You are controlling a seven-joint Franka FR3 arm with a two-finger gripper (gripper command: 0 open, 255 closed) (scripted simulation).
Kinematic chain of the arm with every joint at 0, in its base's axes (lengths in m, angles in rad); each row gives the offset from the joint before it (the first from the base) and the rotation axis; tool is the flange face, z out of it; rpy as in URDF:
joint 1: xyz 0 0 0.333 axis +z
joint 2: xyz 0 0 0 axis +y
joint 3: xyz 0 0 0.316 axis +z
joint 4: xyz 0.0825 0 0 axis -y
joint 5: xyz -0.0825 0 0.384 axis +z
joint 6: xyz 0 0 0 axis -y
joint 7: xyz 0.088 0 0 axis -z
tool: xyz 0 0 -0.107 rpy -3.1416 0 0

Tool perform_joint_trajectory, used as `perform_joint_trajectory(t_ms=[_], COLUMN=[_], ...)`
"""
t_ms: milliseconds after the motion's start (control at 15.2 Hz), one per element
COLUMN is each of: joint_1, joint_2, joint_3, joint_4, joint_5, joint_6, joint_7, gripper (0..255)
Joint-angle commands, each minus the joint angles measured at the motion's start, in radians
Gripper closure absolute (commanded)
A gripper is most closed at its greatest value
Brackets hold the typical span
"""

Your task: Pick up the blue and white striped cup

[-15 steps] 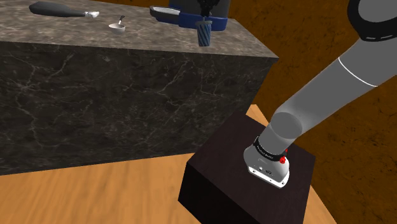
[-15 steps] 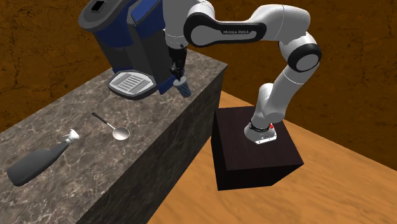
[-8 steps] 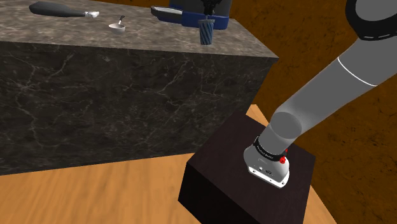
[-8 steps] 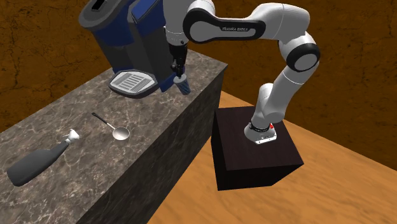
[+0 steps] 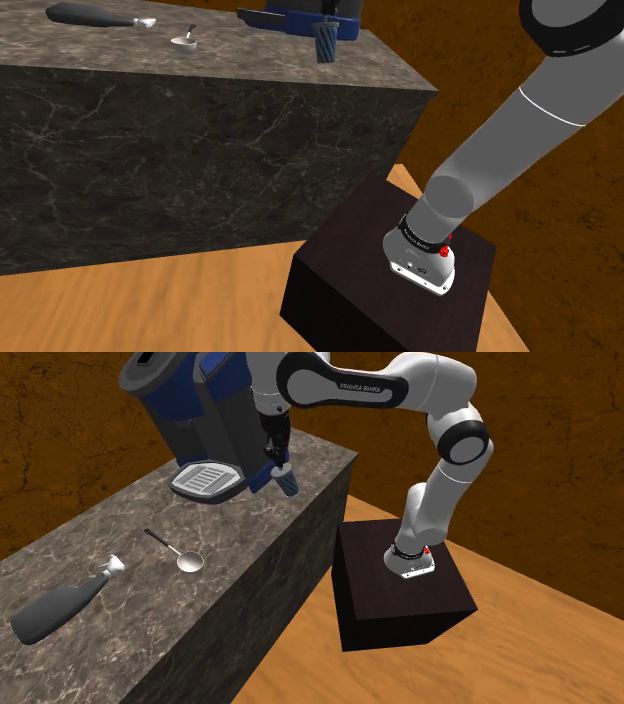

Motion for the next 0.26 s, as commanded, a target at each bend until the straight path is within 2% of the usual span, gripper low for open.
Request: perform_joint_trajectory(t_ms=[0,198], joint_1=[-0.003,-0.003], joint_2=[0.021,0.029], joint_3=[-0.003,-0.003], joint_4=[0.044,0.070], joint_5=[-0.001,-0.002], joint_6=[-0.031,-0.049], joint_7=[-0.001,-0.001], gripper=[255,255])
